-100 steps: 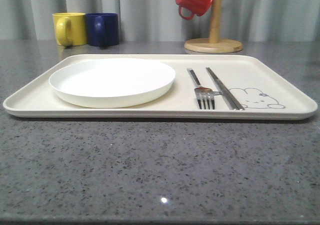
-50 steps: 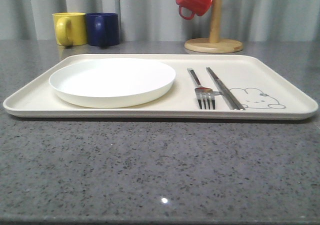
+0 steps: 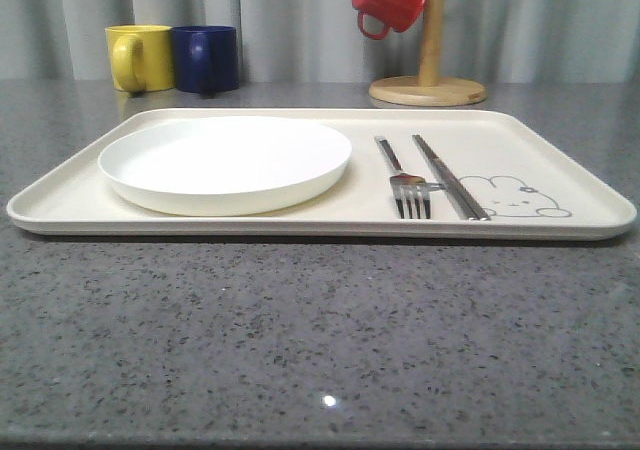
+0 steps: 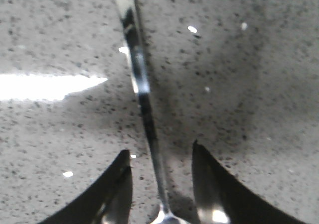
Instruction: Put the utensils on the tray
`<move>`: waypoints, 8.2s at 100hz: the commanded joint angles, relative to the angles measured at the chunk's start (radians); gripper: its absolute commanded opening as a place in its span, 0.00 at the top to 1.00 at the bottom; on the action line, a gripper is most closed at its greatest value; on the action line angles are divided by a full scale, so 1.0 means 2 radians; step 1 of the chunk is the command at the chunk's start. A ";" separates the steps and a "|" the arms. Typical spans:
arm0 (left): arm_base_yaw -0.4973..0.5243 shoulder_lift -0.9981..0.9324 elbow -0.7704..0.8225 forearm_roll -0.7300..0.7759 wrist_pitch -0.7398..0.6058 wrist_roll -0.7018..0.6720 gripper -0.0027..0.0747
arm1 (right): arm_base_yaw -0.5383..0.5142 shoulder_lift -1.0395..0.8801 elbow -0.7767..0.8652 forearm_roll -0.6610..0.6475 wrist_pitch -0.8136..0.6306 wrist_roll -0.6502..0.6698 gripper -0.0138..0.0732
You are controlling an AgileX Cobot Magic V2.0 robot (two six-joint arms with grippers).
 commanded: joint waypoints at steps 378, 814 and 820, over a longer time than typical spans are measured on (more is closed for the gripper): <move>-0.004 0.003 -0.013 -0.002 -0.042 -0.001 0.99 | 0.141 -0.423 0.213 -0.054 -0.219 0.175 0.47; 0.066 -0.194 0.207 0.186 -0.086 -0.175 0.99 | 0.080 -0.885 0.725 -0.006 -0.657 0.175 0.93; 0.070 -0.195 0.219 0.187 -0.098 -0.175 0.99 | 0.080 -0.885 0.725 -0.006 -0.657 0.175 0.93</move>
